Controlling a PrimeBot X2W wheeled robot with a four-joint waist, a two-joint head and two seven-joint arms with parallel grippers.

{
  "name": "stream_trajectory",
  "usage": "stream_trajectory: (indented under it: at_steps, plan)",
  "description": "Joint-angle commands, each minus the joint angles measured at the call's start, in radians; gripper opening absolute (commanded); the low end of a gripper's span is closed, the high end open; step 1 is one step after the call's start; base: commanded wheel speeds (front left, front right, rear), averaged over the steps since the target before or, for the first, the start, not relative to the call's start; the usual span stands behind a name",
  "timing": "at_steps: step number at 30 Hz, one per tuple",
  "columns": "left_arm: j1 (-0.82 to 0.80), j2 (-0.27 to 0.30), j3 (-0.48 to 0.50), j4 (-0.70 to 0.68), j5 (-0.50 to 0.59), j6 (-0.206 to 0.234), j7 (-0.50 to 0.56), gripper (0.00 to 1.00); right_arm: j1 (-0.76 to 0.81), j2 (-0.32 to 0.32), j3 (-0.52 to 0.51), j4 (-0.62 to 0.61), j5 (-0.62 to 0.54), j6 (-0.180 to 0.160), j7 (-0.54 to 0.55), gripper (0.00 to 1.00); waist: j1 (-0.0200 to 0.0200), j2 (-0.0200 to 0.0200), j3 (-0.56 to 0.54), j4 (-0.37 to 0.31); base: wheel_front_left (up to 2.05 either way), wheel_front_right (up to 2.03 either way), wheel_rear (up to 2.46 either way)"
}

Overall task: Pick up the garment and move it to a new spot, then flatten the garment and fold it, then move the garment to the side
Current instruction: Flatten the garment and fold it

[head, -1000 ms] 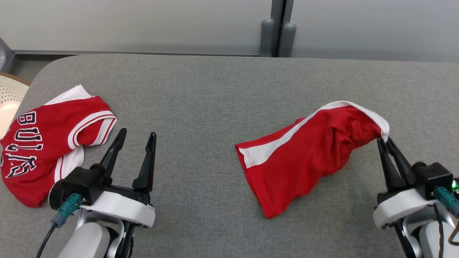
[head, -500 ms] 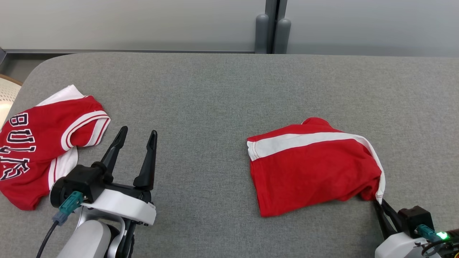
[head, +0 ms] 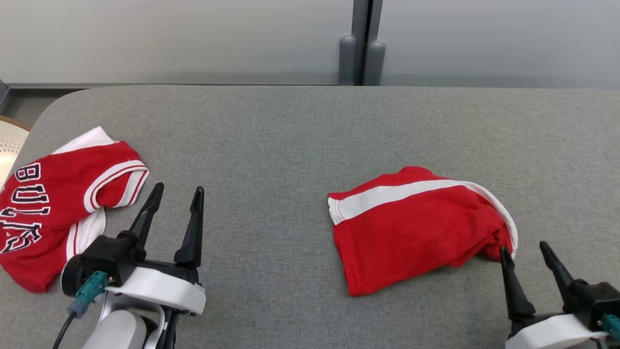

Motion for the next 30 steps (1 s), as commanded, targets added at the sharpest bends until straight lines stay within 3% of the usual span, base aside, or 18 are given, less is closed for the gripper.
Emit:
stream_trajectory:
  at_steps: [1, 11, 22, 26, 30]
  plan:
    - [0.012, 0.008, 0.005, -0.005, 0.006, 0.01, -0.005, 1.0, 0.01, 0.0, -0.004, -0.023, 0.01, 0.0, -0.006, 1.0, 0.0, 0.0, -0.01, -0.005, 0.0, 0.0, 0.0]
    - [0.089, 0.02, -0.005, -0.031, 0.007, 0.043, 0.015, 1.0, 0.026, 0.006, -0.004, -0.179, 0.091, 0.0, 0.056, 1.0, 0.0, 0.0, -0.086, -0.019, 0.0, 0.0, 0.0]
    - [0.114, 0.025, -0.015, -0.06, -0.001, 0.06, 0.034, 1.0, 0.037, 0.01, -0.008, -0.204, 0.106, 0.0, 0.079, 1.0, 0.0, 0.0, -0.087, -0.018, 0.0, 0.0, 0.0]
    - [0.086, 0.014, -0.033, -0.056, -0.01, 0.046, 0.066, 1.0, 0.025, 0.01, 0.001, -0.202, 0.101, 0.0, 0.085, 1.0, 0.0, 0.0, -0.075, -0.021, 0.0, 0.0, 0.0]
    - [0.008, -0.014, -0.091, -0.022, -0.015, 0.0, 0.126, 1.0, 0.005, 0.013, 0.007, -0.203, 0.109, 0.0, 0.089, 1.0, 0.0, 0.0, -0.049, -0.033, 0.0, 0.0, 0.0]
